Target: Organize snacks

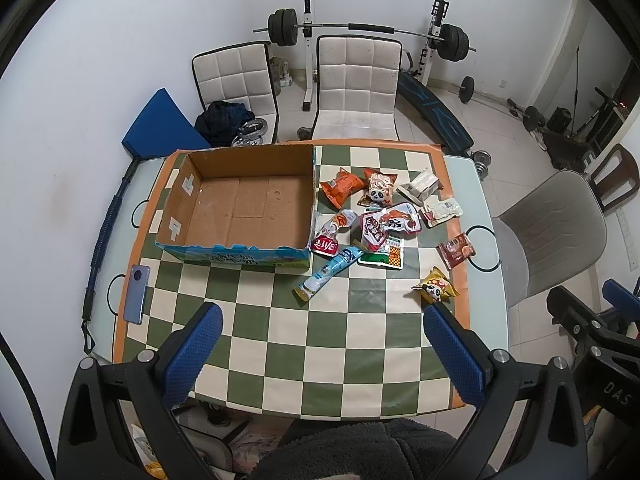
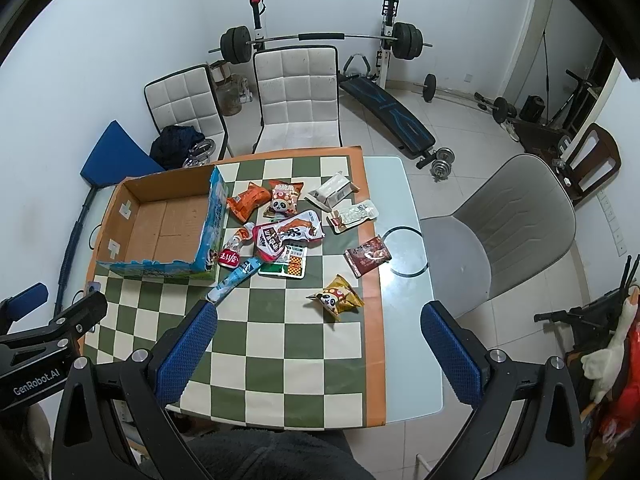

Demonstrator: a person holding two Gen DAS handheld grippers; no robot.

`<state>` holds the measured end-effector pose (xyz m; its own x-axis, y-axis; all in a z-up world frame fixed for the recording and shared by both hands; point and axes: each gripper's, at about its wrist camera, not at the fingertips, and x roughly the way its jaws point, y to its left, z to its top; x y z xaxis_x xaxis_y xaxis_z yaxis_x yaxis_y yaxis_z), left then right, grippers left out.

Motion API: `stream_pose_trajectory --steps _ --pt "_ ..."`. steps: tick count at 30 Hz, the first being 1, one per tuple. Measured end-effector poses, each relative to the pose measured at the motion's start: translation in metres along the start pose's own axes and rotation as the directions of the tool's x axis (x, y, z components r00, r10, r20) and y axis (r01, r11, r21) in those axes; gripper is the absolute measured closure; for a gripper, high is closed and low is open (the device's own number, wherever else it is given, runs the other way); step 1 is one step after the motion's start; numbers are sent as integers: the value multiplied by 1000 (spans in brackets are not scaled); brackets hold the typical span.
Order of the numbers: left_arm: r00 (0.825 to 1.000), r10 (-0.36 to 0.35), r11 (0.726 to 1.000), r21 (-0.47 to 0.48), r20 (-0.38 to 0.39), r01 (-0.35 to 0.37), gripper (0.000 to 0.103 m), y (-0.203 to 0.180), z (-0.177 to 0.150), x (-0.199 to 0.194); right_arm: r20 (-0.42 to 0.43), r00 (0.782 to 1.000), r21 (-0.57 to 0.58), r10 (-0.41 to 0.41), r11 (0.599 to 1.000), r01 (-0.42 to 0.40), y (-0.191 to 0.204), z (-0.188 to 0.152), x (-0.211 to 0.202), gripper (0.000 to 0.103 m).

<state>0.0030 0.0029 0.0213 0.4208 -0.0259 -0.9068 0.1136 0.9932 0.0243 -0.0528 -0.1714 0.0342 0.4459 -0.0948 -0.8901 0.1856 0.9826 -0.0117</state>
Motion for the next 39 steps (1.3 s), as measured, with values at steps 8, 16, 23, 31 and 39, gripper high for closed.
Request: stream_pose_trajectory --steps 8,16,23,31,39 --pt "1000 0 1000 0 0 0 0 0 2 -1 -2 1000 0 5 1000 -5 -3 3 3 0" --pt "1000 -1 1000 -1 2 1 0 0 0 0 -2 1000 0 5 1000 -5 -2 4 2 0" --pt "1000 -1 1000 -1 2 1 0 0 0 0 -1 1000 0 5 1000 -5 -1 5 2 0" --pt "1000 -3 1000 0 1 3 0 0 1 -1 -3 1000 1 8 1000 -8 -1 5 1 0" --pt "1000 -22 1000 19 23 21 0 -2 8 -1 -15 1000 30 17 999 -16 3 6 5 0"
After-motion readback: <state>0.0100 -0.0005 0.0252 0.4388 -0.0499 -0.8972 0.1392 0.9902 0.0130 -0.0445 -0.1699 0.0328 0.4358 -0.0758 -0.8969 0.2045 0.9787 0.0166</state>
